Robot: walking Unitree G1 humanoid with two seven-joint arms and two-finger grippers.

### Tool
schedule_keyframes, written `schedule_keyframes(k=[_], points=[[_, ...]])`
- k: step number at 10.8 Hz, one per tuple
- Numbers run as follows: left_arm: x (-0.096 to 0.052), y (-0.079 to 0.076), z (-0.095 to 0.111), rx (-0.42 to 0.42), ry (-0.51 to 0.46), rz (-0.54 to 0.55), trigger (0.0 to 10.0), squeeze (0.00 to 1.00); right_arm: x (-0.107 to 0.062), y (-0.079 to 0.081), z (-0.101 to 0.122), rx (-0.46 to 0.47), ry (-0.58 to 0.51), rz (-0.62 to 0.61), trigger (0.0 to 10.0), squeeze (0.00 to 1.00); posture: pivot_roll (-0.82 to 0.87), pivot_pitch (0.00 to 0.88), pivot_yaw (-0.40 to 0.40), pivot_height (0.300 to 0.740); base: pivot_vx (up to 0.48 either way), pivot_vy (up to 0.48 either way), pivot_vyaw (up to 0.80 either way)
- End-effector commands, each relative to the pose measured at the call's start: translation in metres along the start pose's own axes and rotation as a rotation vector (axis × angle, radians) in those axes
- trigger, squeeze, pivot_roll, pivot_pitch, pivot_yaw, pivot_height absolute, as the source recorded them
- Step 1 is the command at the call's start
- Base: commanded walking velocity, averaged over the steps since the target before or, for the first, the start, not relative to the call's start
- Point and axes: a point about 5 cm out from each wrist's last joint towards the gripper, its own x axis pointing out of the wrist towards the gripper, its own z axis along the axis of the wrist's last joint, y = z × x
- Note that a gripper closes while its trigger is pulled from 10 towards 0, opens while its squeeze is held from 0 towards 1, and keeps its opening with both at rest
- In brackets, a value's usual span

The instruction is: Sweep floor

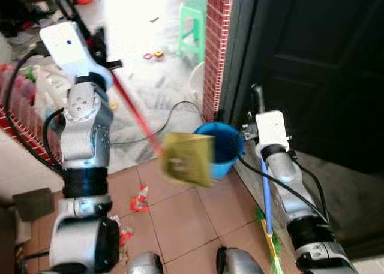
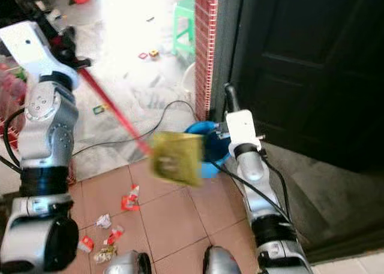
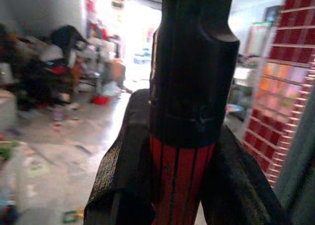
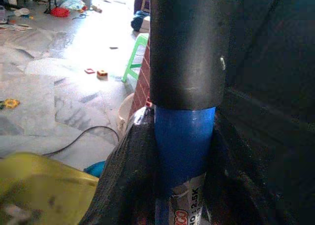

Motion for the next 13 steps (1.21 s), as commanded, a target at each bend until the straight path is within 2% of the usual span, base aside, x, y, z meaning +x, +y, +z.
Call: schedule_keyframes(k=[1,4,7,8,13], points=[[0.007,-0.007,0.017,-0.037,-0.092,-0.005,10.0,0.0,0.002,-0.001,0.012,-0.004,-0.063,-0.004,10.0,0.0,-0.12,0.05,0.077,0.74,0.0,0.0,0.0],[0.012,-0.014,0.02,-0.056,-0.138,-0.006,10.0,0.0,0.0,0.0,0.01,-0.003,-0.057,0.008,10.0,0.0,-0.12,0.056,0.077,0.74,0.25,0.0,0.0],[0.012,-0.013,0.019,-0.048,-0.14,-0.003,10.0,0.0,-0.001,0.002,0.01,-0.001,-0.058,0.014,10.0,0.0,-0.12,0.057,0.076,0.74,0.266,0.0,0.0],[0.011,-0.01,0.019,-0.035,-0.166,0.028,10.0,0.0,-0.003,0.006,0.01,0.003,-0.055,0.029,10.0,0.0,-0.12,0.065,0.074,0.74,0.48,0.0,0.0],[0.012,-0.017,0.017,-0.043,-0.178,0.009,10.0,0.0,-0.002,0.006,0.01,0.003,-0.057,0.032,10.0,0.0,-0.12,0.059,0.076,0.74,0.48,0.0,0.0]])
